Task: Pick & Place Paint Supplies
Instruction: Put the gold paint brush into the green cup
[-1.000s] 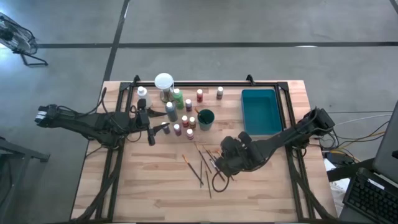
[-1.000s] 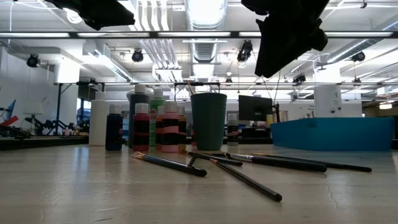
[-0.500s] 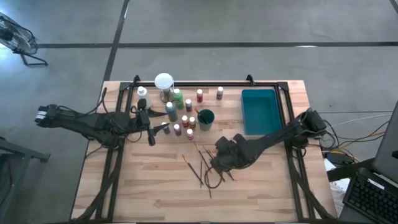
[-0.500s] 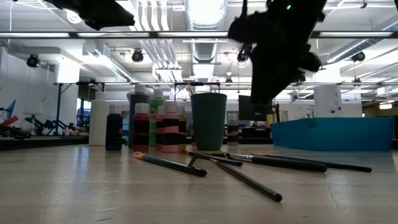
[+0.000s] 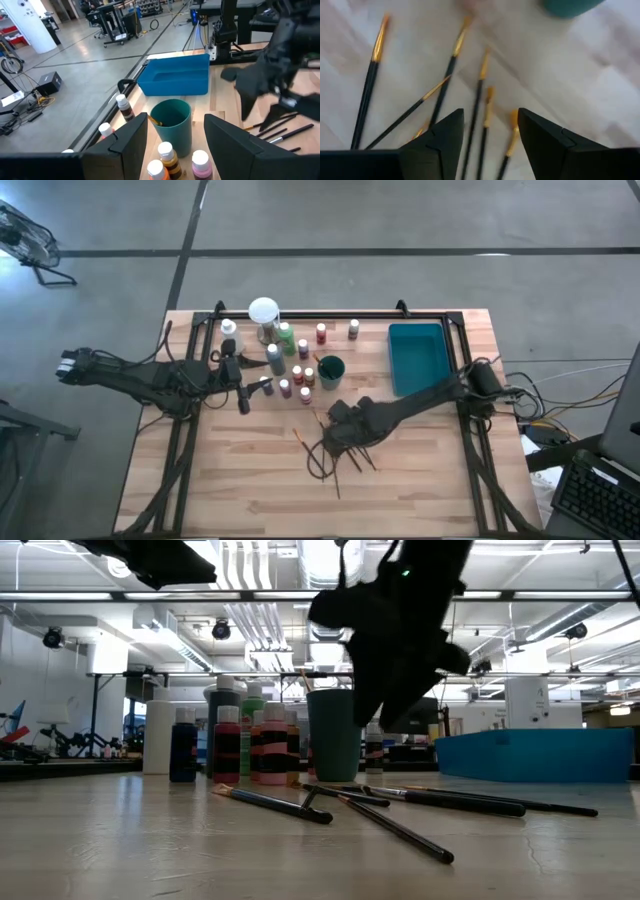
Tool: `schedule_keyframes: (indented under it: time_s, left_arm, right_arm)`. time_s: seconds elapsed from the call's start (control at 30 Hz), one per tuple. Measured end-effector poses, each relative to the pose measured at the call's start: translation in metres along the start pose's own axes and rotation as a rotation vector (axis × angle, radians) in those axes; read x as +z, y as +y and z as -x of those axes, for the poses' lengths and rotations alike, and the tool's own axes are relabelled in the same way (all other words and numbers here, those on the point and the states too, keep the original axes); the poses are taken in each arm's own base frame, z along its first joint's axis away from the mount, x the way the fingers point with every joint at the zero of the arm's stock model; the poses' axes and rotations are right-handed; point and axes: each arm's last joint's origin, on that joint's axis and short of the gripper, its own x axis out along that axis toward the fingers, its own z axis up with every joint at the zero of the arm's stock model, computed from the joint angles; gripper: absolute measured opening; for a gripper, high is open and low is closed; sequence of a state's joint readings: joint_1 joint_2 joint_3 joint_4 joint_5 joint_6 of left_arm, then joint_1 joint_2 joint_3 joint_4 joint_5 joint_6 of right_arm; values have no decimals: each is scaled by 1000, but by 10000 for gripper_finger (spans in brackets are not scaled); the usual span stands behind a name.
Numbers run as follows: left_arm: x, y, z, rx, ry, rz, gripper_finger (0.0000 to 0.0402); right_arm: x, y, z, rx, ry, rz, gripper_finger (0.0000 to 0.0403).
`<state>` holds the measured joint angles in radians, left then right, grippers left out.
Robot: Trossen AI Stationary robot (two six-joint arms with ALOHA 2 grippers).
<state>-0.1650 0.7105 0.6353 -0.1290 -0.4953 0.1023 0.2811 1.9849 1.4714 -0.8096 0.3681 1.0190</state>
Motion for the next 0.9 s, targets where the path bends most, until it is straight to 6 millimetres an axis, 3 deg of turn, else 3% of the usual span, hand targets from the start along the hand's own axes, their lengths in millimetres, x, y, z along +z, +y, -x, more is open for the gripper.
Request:
schedule_keyframes:
  time_s: [0.3,0.53,0.9]
  left_arm:
    - [0,0,0,0,1,22,202]
    - [0,0,0,0,2,22,202]
    - [0,0,0,0,2,23,202]
  right_arm:
    - [3,6,-6,-168,113,44,182]
    - [1,4,-11,-172,136,34,196]
    - [-2,0,-22,-165,137,36,175]
